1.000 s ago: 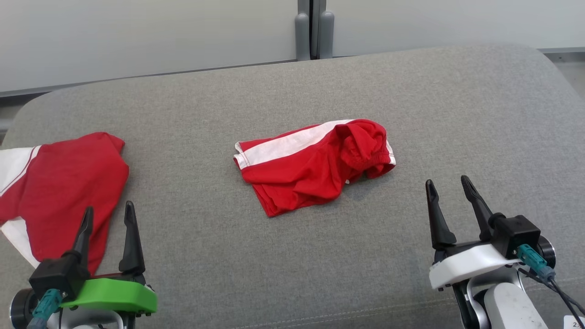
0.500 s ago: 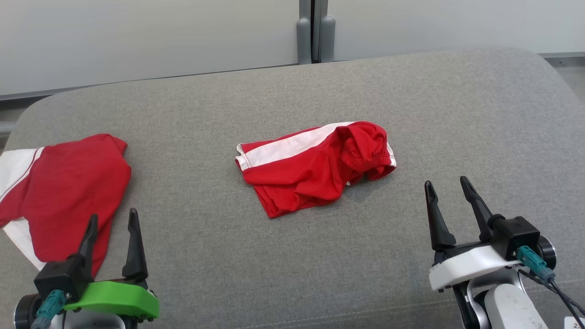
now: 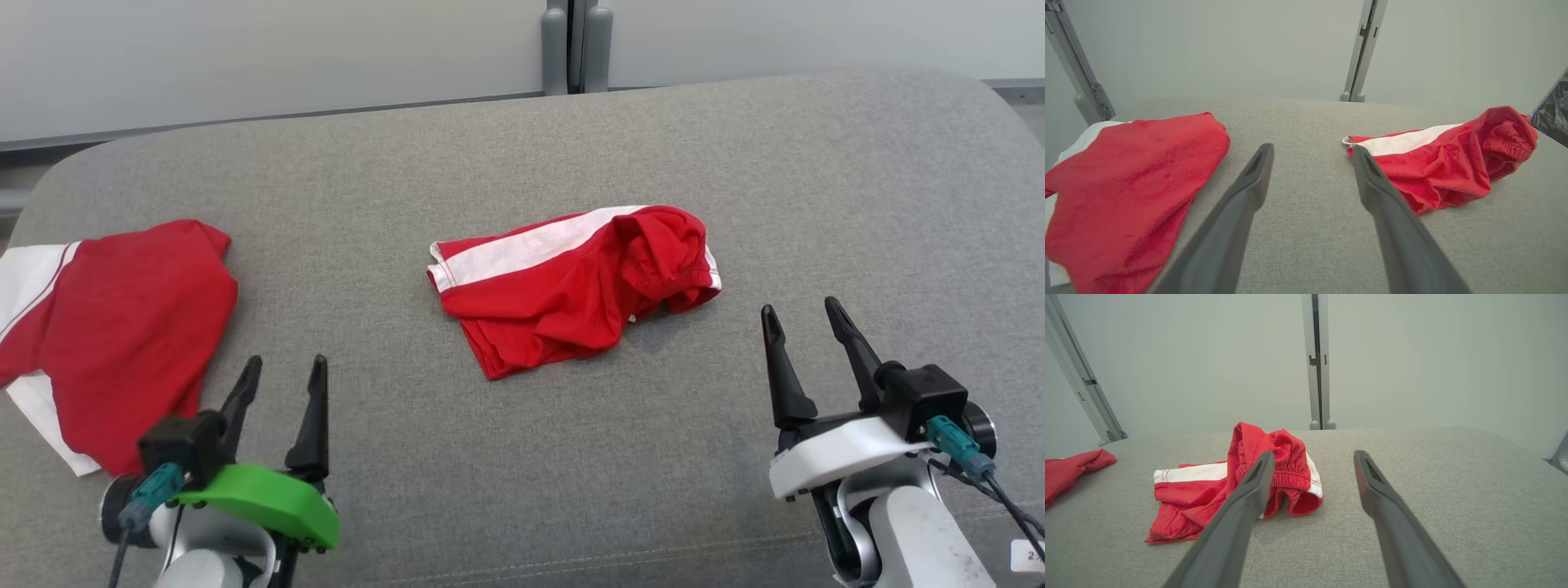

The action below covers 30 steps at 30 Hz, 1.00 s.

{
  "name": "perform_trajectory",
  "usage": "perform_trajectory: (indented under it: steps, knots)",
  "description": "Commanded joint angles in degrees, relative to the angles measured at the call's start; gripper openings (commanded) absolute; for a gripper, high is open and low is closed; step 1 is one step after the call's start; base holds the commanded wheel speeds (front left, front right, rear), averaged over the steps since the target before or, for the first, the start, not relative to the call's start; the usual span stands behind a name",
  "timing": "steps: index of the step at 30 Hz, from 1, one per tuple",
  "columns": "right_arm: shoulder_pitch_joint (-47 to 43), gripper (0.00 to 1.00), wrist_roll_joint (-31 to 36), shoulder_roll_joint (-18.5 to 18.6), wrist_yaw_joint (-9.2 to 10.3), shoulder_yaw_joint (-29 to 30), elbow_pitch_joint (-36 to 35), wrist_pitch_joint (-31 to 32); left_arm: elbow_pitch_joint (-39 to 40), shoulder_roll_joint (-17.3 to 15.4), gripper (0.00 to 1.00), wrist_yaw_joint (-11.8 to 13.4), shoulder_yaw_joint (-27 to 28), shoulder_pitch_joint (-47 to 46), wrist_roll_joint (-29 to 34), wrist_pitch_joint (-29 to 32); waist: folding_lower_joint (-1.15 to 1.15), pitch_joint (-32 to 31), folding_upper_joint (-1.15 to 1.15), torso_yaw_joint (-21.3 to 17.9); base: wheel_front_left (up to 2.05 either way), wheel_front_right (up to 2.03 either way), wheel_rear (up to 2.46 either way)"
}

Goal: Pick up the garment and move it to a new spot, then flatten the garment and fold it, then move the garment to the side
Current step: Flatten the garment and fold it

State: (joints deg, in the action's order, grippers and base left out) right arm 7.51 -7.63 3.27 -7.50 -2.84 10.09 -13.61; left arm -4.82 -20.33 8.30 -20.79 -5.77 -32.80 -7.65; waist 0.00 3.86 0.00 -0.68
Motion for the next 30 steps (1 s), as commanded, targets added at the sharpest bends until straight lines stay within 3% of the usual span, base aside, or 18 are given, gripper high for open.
perform_trajectory:
  steps: [1, 9, 18, 29, 30]
  knots:
    - [1.1, 1.0, -0.9, 0.7, 0.01, -0.1, 0.5, 0.3, -0.6, 0.4, 1.0, -0.8, -0.9, -1.8, -0.3, 0.8, 0.0, 0.9, 0.0, -0.1, 0.0, 0.0, 0.0]
    - [5.3, 1.0, -1.6, 2.2, 0.02, -1.0, 2.6, 0.1, -7.7, 4.0, 1.0, -6.3, -5.9, -10.9, -1.3, 5.4, 0.0, 5.0, 0.0, -0.7, 0.0, 0.0, 0.0]
    - [8.8, 1.0, -1.9, 1.4, 0.01, -2.9, 3.1, -0.9, -23.5, 8.1, 1.0, -11.7, -6.8, -24.0, -3.9, 8.0, 0.0, 10.3, 0.0, -5.2, 0.0, 0.0, 0.0]
    - [10.2, 1.0, -2.8, 0.2, 0.01, -3.8, 3.7, -1.6, -41.0, 8.9, 1.0, -14.4, -4.5, -34.6, -8.2, 9.1, 0.0, 13.7, 0.0, -10.6, 0.0, 0.0, 0.0]
    - [10.2, 1.0, -2.8, 0.2, 0.01, -3.7, 3.6, -1.6, -42.0, 8.9, 0.69, -14.6, -4.3, -35.1, -8.6, 9.0, 0.0, 13.9, 0.0, -10.8, 0.0, 0.0, 0.0]
